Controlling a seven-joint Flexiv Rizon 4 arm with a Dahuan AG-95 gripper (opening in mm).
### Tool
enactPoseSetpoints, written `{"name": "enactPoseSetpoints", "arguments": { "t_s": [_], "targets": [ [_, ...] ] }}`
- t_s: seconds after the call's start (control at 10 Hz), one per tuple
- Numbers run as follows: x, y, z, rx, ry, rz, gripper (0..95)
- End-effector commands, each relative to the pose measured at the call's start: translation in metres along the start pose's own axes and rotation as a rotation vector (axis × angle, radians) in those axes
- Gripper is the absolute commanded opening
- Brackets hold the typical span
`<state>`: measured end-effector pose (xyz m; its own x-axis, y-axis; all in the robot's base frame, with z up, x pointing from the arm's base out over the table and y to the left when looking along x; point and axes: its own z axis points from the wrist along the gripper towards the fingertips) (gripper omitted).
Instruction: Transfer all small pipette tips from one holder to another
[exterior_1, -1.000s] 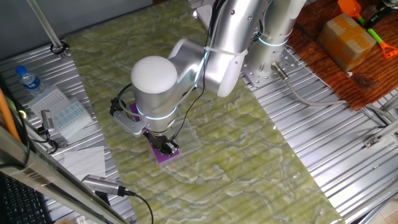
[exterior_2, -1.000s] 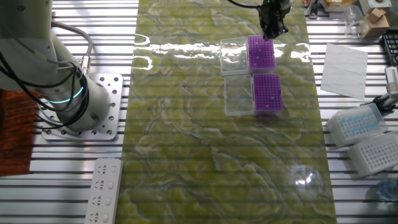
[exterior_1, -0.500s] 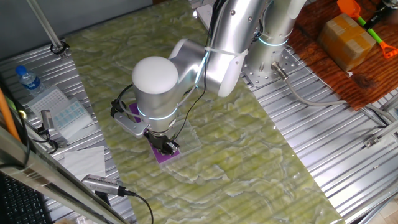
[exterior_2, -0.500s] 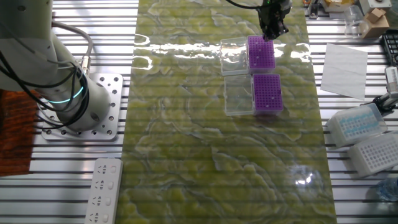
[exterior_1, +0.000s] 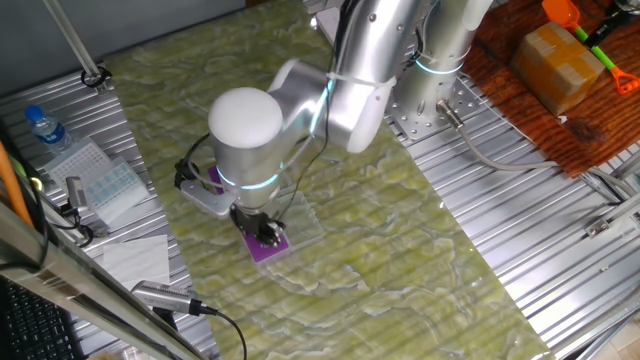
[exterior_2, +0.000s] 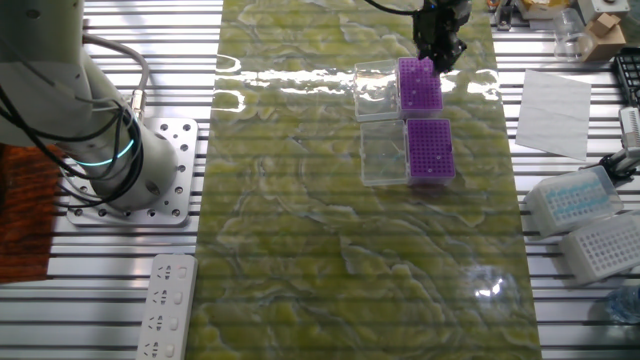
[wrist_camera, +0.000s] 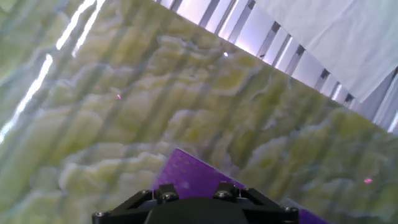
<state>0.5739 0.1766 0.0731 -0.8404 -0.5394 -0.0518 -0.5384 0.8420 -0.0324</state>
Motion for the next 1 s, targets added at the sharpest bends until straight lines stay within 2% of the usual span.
{"name": "enactPoseSetpoints", "arguments": {
  "t_s": [0.1,0.2,0.4,0.5,0.7,0.8,1.0],
  "targets": [
    [0.033,-0.054,-0.017,-0.014,0.021,-0.164,38.0],
    [0.048,-0.074,-0.018,-0.013,0.025,-0.204,38.0],
    [0.067,-0.099,-0.011,-0.002,0.011,-0.246,38.0],
    [0.070,-0.109,-0.009,0.000,0.011,-0.272,38.0],
    [0.071,-0.112,-0.009,0.000,0.011,-0.278,38.0],
    [0.074,-0.126,-0.006,0.003,0.016,-0.306,38.0],
    [0.077,-0.138,0.001,0.006,0.017,-0.331,38.0]
  ]
}}
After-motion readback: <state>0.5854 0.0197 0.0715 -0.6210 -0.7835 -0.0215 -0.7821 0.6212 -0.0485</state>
